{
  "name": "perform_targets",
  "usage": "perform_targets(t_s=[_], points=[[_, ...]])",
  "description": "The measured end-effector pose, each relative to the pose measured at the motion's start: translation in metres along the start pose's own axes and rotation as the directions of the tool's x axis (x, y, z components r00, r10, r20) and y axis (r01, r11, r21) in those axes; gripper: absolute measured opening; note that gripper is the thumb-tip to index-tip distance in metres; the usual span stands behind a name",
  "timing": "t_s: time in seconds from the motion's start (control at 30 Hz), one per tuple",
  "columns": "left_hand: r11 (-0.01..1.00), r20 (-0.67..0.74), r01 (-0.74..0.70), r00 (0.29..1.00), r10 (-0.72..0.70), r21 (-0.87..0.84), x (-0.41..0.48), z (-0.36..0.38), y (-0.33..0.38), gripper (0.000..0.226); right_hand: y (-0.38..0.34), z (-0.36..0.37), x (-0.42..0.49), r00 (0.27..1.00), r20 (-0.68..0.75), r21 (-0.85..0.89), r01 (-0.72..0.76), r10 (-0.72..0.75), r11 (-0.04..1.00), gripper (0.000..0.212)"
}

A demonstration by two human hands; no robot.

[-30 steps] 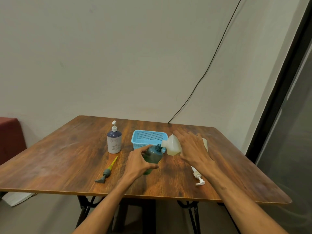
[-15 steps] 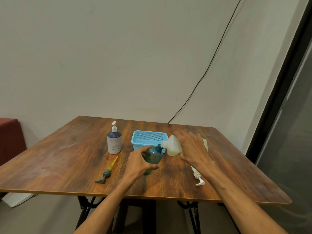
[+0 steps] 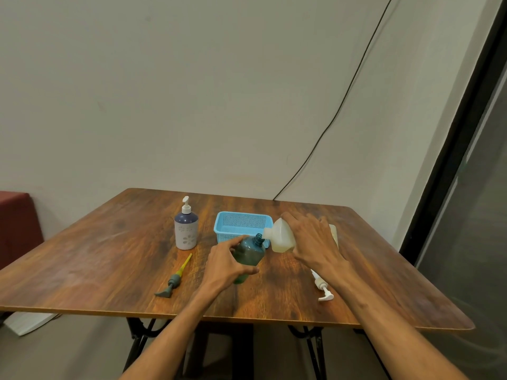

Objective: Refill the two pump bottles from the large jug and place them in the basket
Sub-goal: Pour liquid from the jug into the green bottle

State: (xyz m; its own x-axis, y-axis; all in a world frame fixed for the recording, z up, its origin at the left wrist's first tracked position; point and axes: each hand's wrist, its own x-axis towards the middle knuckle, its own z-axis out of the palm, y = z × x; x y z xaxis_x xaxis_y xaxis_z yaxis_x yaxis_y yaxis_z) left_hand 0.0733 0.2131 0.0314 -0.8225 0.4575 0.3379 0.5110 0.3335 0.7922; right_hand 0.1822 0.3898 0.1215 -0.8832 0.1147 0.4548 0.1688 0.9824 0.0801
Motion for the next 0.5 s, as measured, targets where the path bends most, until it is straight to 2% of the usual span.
perform_targets(t_s=[0.5], points=[[1.000,-0.011,-0.003,1.000,0.003,0.001,-0.0002,0.0010,-0.0013,0.088,-0.0002,0.0003,0.0001,1.000,-0.011,-0.014,0.008,-0.009,1.000,0.060]])
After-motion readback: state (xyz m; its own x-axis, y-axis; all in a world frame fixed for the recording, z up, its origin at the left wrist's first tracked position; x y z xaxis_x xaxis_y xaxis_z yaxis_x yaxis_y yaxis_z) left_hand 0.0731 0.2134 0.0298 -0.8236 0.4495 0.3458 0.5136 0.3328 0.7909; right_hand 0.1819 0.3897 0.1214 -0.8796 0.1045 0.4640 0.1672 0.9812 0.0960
